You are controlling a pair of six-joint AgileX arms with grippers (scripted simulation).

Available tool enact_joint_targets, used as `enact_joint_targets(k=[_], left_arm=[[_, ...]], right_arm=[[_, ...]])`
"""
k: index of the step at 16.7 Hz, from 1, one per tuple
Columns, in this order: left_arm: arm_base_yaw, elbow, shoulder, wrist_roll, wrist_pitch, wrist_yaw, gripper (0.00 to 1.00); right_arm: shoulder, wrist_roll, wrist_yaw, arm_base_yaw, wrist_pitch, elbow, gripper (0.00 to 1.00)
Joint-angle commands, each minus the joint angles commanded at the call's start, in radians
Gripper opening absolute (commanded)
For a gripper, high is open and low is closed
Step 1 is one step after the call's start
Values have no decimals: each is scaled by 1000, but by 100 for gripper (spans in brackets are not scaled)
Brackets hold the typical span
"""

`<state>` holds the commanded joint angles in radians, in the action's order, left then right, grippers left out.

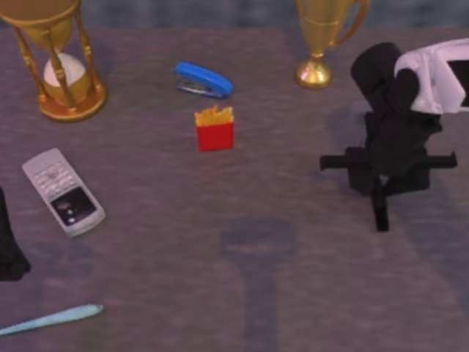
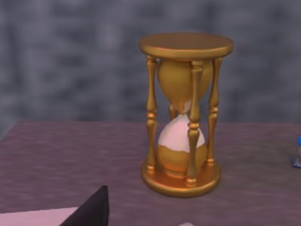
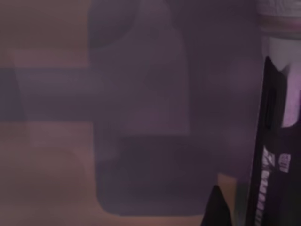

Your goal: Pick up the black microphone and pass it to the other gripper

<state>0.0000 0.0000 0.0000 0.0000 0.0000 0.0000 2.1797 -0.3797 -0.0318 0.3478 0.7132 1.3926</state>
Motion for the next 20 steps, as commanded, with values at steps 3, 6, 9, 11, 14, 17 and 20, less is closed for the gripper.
enact_joint_targets(k=[3, 6, 9, 11, 14, 17, 20], left_arm=[[0, 0, 0, 0, 0, 0, 100], [0, 0, 0, 0, 0, 0, 100], [0, 0, 0, 0, 0, 0, 100], [0, 0, 0, 0, 0, 0, 100], [0, 0, 0, 0, 0, 0, 100], [0, 0, 0, 0, 0, 0, 100], [0, 0, 0, 0, 0, 0, 100]], right_arm=[[0, 0, 0, 0, 0, 0, 0], [-56, 15, -14, 1, 9, 18, 0], [-74, 40, 18, 3, -86, -2, 0], [-96, 65, 55, 3, -194, -28, 0], [-138, 113, 124, 2, -413, -88, 0], [-186, 169, 206, 0, -683, -167, 0], [-246, 228, 290, -3, -969, -255, 0]])
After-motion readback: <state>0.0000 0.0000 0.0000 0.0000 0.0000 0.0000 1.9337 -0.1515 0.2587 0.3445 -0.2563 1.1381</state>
